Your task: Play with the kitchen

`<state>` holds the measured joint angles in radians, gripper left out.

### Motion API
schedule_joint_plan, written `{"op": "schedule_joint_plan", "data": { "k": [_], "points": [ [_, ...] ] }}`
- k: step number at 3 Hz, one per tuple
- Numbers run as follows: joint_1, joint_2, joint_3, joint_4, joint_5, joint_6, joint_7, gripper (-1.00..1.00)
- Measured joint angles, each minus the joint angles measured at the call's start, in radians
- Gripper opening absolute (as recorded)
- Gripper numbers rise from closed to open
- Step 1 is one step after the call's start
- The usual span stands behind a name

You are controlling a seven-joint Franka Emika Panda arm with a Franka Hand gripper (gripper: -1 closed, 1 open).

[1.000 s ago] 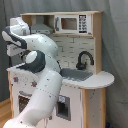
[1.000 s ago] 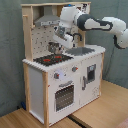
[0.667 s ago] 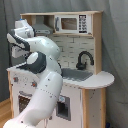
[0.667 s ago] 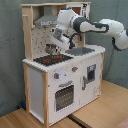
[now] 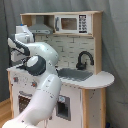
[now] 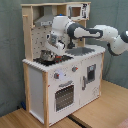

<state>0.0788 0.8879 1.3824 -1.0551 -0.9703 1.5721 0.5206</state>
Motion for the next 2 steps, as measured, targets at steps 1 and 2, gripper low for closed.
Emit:
{"op": "schedule_joint_plan", "data": {
  "k": [1, 2],
  "points": [
    [0.055, 0.017, -0.042, 0.053, -0.045, 0.001, -0.012, -1.00],
    [0.066, 0.018, -0.051, 0.059, -0.045, 0.010, -0.012, -1.00]
  ]
}}
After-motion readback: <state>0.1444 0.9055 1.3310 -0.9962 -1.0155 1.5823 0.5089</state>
